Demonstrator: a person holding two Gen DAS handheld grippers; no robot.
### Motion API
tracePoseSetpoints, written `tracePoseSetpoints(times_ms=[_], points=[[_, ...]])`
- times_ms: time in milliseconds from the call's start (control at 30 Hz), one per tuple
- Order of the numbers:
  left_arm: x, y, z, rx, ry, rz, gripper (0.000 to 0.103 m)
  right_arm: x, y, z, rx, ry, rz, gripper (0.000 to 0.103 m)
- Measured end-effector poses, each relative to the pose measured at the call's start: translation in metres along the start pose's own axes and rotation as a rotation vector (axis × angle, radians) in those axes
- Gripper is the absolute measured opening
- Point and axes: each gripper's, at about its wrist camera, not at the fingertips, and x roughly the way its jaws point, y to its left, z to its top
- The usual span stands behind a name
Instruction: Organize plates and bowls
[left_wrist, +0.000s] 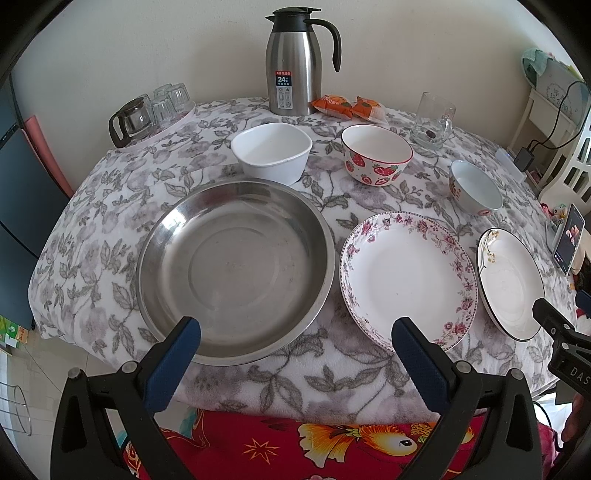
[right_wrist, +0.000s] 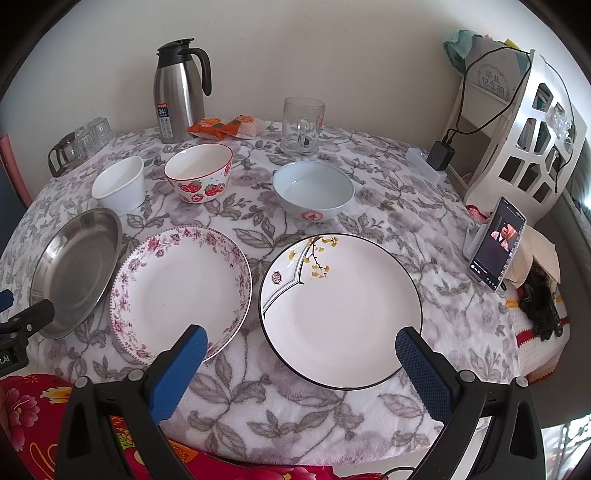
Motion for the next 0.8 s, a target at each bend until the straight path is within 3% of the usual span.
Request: tracePoseSetpoints(times_ms=[567, 700, 800], points=[[0.003, 0.002, -0.001, -0.014, 0.013, -0.020, 0.103, 0.004, 0.003, 0.000, -0.016, 0.023, -0.005, 0.103], [0.006, 0.013, 0.004, -0.071, 0.039, -0.064, 0.103, 0.006, 0.002, 0.005, -0.011, 0.026, 0.034, 0.103], [0.010, 0.025, 0.013, -0.113, 0.051, -0.103, 0.103, 0.003, 0.003, 0.014, -0.003, -0.025, 0.051, 0.103]])
